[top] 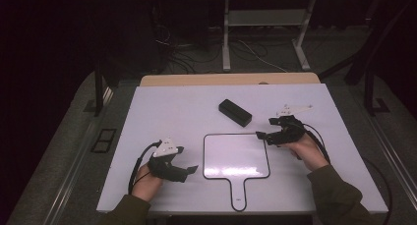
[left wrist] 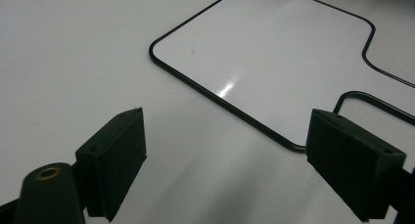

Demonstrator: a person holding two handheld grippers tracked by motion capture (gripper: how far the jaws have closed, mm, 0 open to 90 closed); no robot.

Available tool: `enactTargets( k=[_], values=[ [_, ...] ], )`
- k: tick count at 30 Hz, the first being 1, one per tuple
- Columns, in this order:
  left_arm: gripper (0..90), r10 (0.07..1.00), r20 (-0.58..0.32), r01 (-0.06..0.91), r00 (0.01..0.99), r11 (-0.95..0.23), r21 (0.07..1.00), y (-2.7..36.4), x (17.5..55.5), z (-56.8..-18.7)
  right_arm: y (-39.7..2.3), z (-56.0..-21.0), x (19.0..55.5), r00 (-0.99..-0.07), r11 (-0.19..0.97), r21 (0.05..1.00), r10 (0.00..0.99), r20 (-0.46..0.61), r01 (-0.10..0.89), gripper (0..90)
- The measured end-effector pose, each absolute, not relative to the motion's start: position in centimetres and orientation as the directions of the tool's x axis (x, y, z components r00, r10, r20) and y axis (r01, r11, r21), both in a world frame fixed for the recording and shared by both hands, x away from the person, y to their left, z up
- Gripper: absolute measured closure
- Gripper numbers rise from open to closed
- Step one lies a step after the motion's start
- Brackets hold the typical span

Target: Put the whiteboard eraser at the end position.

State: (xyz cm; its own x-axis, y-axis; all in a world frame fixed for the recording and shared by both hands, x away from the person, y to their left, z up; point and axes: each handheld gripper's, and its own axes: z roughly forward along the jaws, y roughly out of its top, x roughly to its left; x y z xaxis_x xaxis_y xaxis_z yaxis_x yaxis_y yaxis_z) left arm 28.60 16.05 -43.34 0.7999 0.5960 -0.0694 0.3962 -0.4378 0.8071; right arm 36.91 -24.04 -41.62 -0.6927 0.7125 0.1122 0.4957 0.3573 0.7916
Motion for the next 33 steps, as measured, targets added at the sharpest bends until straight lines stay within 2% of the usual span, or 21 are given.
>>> enactTargets(
  k=[19,33],
  values=[
    [14.1,0.596,-0.070,0.392,0.800,-0.430,0.813,16.5,28.4,-43.2,-26.1,-42.1,32.7,-0.665,0.352,0.804,0.744,0.070,0.478,17.5],
    [14.1,0.597,-0.057,0.389,0.800,-0.443,0.808,16.4,28.3,-43.2,-28.2,-42.7,29.9,-0.665,0.305,0.835,0.741,0.095,0.459,17.5]
  ],
)
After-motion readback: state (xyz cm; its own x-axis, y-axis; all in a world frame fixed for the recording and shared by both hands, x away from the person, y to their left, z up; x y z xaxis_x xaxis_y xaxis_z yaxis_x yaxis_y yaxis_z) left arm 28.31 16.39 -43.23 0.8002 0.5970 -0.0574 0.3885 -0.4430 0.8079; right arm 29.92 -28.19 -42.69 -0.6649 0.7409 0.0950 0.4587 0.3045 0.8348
